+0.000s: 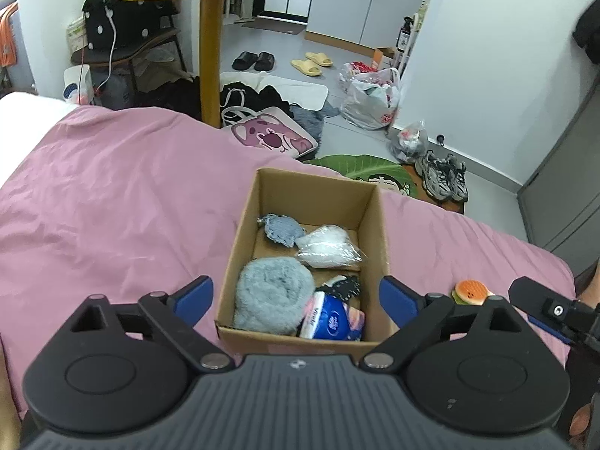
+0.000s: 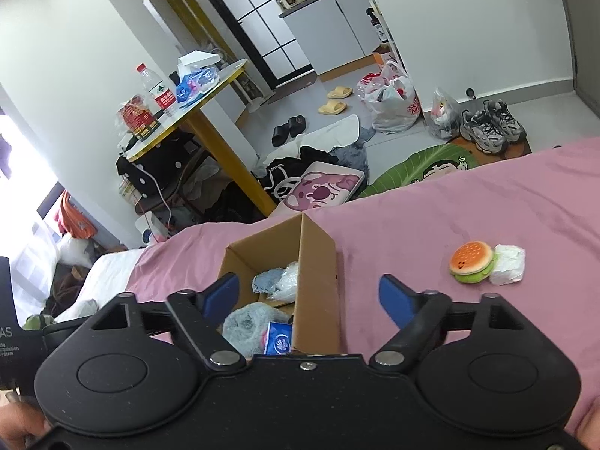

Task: Organize soft objects
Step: 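Open left tool to drop the tissue pack in the box while right tool drops the keychain, then move left tool toward the hamburger plush while right tool approaches the white paper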

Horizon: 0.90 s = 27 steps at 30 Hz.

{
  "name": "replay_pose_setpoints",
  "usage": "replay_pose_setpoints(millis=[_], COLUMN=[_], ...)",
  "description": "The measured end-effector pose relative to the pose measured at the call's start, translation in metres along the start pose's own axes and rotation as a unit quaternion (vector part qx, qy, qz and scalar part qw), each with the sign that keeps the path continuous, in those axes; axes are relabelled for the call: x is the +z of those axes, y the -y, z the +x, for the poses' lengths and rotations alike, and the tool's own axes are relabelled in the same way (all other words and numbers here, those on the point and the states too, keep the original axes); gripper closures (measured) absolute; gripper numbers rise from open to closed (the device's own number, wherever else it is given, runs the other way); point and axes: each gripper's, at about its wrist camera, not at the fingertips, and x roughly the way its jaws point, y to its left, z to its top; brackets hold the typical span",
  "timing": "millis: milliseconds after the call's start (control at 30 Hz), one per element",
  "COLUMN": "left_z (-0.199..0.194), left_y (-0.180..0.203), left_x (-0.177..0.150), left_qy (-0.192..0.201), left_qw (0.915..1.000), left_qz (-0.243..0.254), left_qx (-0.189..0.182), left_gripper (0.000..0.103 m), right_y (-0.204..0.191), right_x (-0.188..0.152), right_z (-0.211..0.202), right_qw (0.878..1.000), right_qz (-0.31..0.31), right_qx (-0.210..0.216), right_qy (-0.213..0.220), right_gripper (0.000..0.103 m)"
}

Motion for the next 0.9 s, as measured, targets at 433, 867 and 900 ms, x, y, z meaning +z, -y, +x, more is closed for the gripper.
replay_pose_setpoints(millis=[433,867,900], left_z=[-0.022,-0.023,-0.023], left_y=[0.034,0.077,0.083], left_x=[-0.015,-0.027,-0.028], left_qy=[0.023,0.019,0.019], left_qw=[0.9996,0.9996,0.9996], left_qz=[-0.008,0.011,0.019], left_qx=[-0.014,-0.018,-0.009], left_gripper=[0.001,0.001,0.001], right_y=[0.036,0.076,0.080], right_x=[0.010,0.006,0.005], right_z=[-0.031,-0.046,-0.046], right_qw=[0.999,0.999,1.000], right_qz=[-0.028,-0.004,-0.001], right_qx=[-0.023,-0.032,-0.030], right_qy=[-0.009,-0.003,-0.003], right_gripper=[0.006,0.006,0.006])
